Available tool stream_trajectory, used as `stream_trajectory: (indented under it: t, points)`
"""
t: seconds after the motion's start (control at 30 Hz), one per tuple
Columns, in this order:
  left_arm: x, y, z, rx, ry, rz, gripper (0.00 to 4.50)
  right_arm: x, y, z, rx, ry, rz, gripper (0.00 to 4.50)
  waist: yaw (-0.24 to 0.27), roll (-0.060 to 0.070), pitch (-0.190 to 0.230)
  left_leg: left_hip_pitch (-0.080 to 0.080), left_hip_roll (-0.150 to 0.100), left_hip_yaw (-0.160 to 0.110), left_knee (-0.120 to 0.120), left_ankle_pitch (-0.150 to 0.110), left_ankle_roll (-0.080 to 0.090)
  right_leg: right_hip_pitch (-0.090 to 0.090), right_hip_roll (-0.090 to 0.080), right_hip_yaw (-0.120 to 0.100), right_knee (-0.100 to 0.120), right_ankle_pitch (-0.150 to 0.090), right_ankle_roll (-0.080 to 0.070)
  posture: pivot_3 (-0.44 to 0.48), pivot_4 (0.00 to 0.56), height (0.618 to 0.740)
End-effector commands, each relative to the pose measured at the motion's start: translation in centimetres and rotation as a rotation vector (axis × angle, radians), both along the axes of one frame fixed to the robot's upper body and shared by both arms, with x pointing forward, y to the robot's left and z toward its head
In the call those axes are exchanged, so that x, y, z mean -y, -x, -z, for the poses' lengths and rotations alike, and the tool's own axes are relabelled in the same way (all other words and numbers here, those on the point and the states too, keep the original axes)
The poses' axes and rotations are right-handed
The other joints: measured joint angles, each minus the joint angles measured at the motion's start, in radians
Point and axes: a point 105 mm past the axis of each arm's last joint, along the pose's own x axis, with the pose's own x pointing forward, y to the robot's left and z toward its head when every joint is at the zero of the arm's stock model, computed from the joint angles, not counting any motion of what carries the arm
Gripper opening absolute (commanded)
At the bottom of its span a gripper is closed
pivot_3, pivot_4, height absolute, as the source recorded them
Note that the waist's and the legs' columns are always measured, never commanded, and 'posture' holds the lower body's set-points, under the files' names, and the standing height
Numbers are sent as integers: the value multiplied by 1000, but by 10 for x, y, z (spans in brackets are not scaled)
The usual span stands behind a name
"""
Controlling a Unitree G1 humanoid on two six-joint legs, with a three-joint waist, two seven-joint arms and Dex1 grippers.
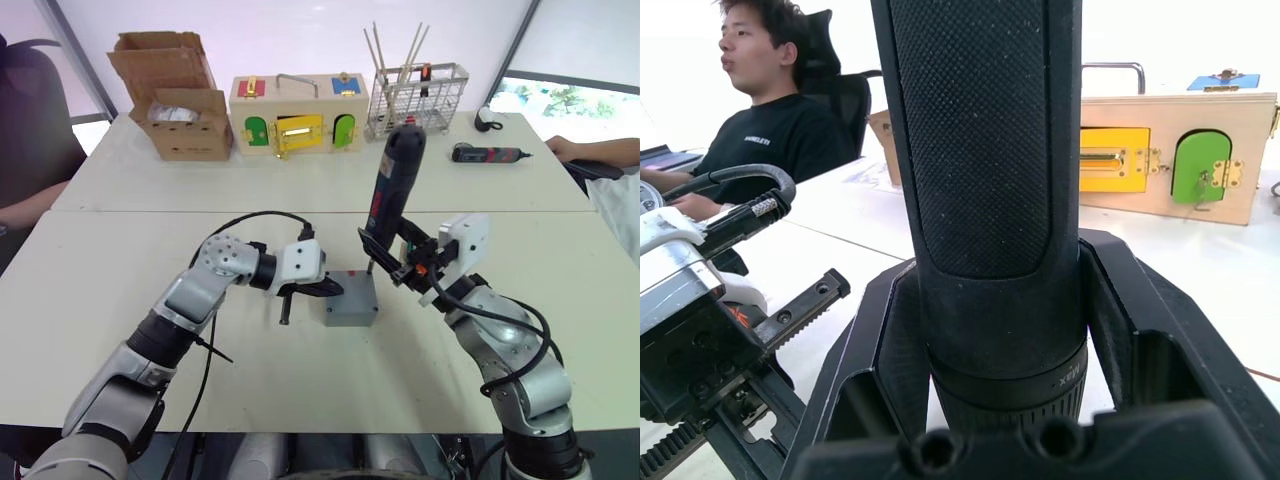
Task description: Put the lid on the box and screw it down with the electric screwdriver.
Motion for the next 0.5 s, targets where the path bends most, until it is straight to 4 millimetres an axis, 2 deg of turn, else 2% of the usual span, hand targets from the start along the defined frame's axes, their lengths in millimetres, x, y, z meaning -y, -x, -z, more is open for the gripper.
stream_trajectory:
  t: [0.03,0.17,0.37,0.4,0.5]
  points:
    - [-6,2,24,-52,-76,-17,0,-1,-1,32,-135,32,-6,1798,0,0,0,0,0,0,0,0,0,0,0,0,0,0,0,0,150,740]
    - [-5,2,23,-58,-63,-25,0,2,-3,20,-98,28,-3,1798,0,0,0,0,0,0,0,0,0,0,0,0,-1,0,0,0,150,740]
    - [-10,-1,-1,-147,77,-70,0,4,-8,-25,-6,34,-37,1798,-1,4,3,-3,0,0,0,0,0,-2,0,0,-2,0,0,0,150,740]
    - [-13,0,-8,-168,104,-71,0,5,-8,-38,11,28,-51,1798,-1,5,5,-3,0,-1,0,0,0,-2,0,0,-2,0,0,0,150,740]
    - [-27,-3,-40,-206,203,-83,0,5,-6,-93,84,3,-121,1798,-3,9,17,-7,0,0,0,0,0,-6,-1,0,-1,0,0,0,150,740]
